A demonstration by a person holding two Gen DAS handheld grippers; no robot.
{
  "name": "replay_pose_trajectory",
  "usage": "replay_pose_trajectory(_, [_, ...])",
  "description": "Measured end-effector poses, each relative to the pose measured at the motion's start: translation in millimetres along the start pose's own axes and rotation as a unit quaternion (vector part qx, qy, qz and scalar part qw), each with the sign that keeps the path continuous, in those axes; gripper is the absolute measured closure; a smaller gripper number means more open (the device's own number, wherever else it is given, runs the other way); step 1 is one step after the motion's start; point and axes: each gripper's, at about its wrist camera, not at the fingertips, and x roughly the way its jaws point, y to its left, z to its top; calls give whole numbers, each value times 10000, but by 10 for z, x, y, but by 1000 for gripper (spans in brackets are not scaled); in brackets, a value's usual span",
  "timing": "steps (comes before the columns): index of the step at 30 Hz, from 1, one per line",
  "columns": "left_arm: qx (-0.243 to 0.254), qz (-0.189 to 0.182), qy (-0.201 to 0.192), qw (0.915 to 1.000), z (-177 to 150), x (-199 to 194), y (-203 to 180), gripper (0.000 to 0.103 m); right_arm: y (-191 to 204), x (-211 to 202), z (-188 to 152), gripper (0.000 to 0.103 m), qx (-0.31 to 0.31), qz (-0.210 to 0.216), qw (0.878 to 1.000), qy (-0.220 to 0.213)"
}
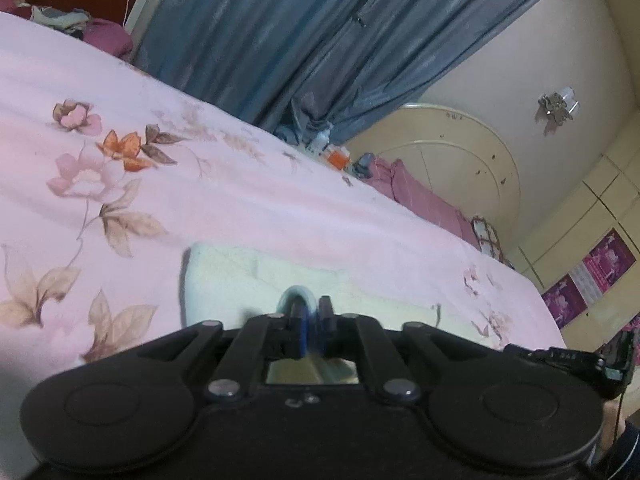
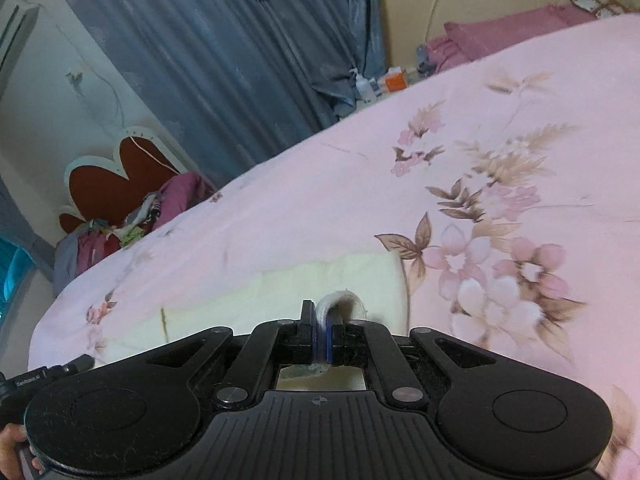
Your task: Fold small clothes
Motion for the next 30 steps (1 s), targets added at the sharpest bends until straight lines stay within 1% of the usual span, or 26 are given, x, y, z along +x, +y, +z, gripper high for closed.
replay_pose_trajectory(1, [-49,-9,-124,9999,-9,-21,12,74,16,47,8,99,-38,-144,9999,22])
replay_pose_trajectory(2, [-68,-23,-262,9996,-12,-57,23,60,23,83,13,97,-92,-243,9997,47])
replay_pose_trajectory(3, [-59,-25,-378,9993,-10,-92,33,54,51,56,9,85,-138,-250,9996,-21])
replay_pose_trajectory(4, [-43,-26,-429,9991,3,-102,44,52,60,17,2,57,-182,-232,9994,-196])
replay_pose_trajectory(5, [-34,-20,-422,9991,17,-110,48,47,71,-31,-5,40,-227,-310,9984,-425])
replay_pose_trajectory(6, [-12,-21,-399,9992,20,-118,58,46,74,-77,-9,22,-295,-343,9971,-607])
replay_pose_trajectory(7, [80,2,-339,9994,22,-109,57,46,56,-101,-4,22,-310,-258,9971,-639])
replay_pose_trajectory(8, [238,44,-229,9994,26,-84,41,48,38,-113,1,23,-340,-224,9972,-628])
replay_pose_trajectory(9, [403,112,-102,9991,29,-51,16,51,46,-111,-4,25,-461,-252,9968,-595])
replay_pose_trajectory(10, [533,177,20,9984,33,-13,-7,53,56,-99,-10,39,-605,-295,9963,-534])
replay_pose_trajectory(12, [717,232,276,9968,41,89,-29,61,69,-18,-19,55,-759,-370,9960,-283])
replay_pose_trajectory(13, [778,253,381,9959,40,157,-28,62,81,31,-37,58,-843,-422,9954,-197])
replay_pose_trajectory(14, [840,313,489,9948,35,211,-28,67,101,71,-51,58,-950,-469,9943,-138])
replay_pose_trajectory(16, [964,457,668,9920,24,311,-36,71,136,151,-92,59,-1144,-547,9919,22])
replay_pose_trajectory(17, [1024,491,702,9910,19,337,-40,77,166,203,-114,59,-1253,-633,9901,88])
replay_pose_trajectory(18, [1123,546,707,9897,3,345,-43,92,189,250,-143,68,-1394,-735,9874,160])
replay_pose_trajectory(19, [1159,570,698,9892,-4,343,-46,101,214,271,-172,87,-1523,-805,9849,182])
replay_pose_trajectory(21, [1101,538,543,9910,-11,294,-36,101,248,261,-201,101,-1669,-832,9824,106])
replay_pose_trajectory(23, [1128,486,184,9923,-30,186,-51,101,293,201,-220,101,-1796,-903,9795,-128])
replay_pose_trajectory(25, [1112,536,44,9923,-43,160,-54,101,308,120,-226,101,-1795,-876,9791,-379])
replay_pose_trajectory(26, [1094,567,66,9924,-49,182,-48,101,301,114,-222,101,-1802,-900,9786,-418])
replay_pose_trajectory(27, [1061,675,197,9919,-77,240,-27,100,283,151,-242,101,-1834,-986,9774,-374])
replay_pose_trajectory(28, [1022,757,309,9914,-92,307,0,100,251,216,-264,101,-1825,-1080,9770,-226])
replay_pose_trajectory(29, [1001,783,302,9914,-102,322,9,95,205,297,-286,101,-1764,-1142,9777,-20])
replay_pose_trajectory(30, [1009,835,263,9910,-91,298,-14,85,184,300,-300,101,-1712,-1129,9787,-54])
